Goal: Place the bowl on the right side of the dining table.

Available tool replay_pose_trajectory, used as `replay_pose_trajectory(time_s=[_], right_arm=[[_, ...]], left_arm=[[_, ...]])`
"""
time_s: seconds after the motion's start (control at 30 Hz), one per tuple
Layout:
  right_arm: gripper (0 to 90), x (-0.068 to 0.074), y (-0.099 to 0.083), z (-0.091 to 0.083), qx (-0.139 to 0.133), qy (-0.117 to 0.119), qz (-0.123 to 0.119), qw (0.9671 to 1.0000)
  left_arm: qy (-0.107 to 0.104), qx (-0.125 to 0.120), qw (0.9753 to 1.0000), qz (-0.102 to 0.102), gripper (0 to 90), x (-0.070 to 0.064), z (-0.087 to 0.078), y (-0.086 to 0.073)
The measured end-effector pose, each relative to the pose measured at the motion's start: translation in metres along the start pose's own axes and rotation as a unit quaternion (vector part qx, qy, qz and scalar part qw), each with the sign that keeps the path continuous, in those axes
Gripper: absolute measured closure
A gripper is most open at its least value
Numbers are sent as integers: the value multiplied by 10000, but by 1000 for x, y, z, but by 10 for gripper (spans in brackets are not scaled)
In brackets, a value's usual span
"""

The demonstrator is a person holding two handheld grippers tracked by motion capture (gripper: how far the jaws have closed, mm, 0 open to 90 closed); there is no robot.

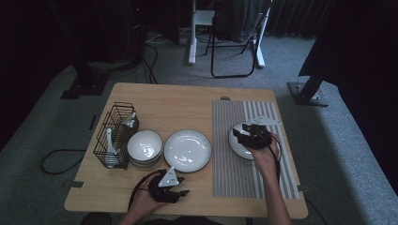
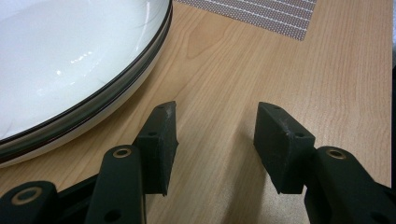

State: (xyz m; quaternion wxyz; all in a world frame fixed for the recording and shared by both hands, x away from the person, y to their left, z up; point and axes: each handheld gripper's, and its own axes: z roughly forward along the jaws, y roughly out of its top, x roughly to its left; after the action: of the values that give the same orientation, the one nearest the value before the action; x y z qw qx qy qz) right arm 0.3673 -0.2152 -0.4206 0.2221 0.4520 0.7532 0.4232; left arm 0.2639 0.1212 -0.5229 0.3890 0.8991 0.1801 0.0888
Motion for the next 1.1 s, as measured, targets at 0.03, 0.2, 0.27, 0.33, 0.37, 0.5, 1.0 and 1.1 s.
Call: replay_pose_trajectory(time_s=[0.03, 0.2, 0.27, 0.33, 0.37, 0.5, 1.0, 1.1], right_arm=[[505, 1, 1, 0, 23, 17, -12, 10000], [495, 4, 5, 1, 82, 90, -84, 9999], [492, 6, 6, 2, 98, 103, -106, 9998], [489, 7, 8, 3, 94, 134, -135, 9998], [488, 8, 9, 3, 112, 147, -139, 9997], [478, 12, 13, 7, 175, 226, -210, 9994], [485, 24, 26, 12, 179, 410, -391, 9982], [484, 28, 29, 15, 229, 476, -439, 9976]], left_arm=[[-4, 0, 10000, 6, 499, 0, 0, 0], [-15, 1, 10000, 16, 499, 0, 0, 0], [-24, -2, 10000, 20, 499, 0, 0, 0], [-53, -4, 10000, 33, 499, 0, 0, 0], [-68, -5, 10000, 45, 501, 0, 0, 0], [-113, -3, 9999, 65, 507, 0, 0, 0], [-260, -9, 9995, 178, 504, 2, -2, -2], [-316, -29, 9993, 195, 504, 3, -2, -3]])
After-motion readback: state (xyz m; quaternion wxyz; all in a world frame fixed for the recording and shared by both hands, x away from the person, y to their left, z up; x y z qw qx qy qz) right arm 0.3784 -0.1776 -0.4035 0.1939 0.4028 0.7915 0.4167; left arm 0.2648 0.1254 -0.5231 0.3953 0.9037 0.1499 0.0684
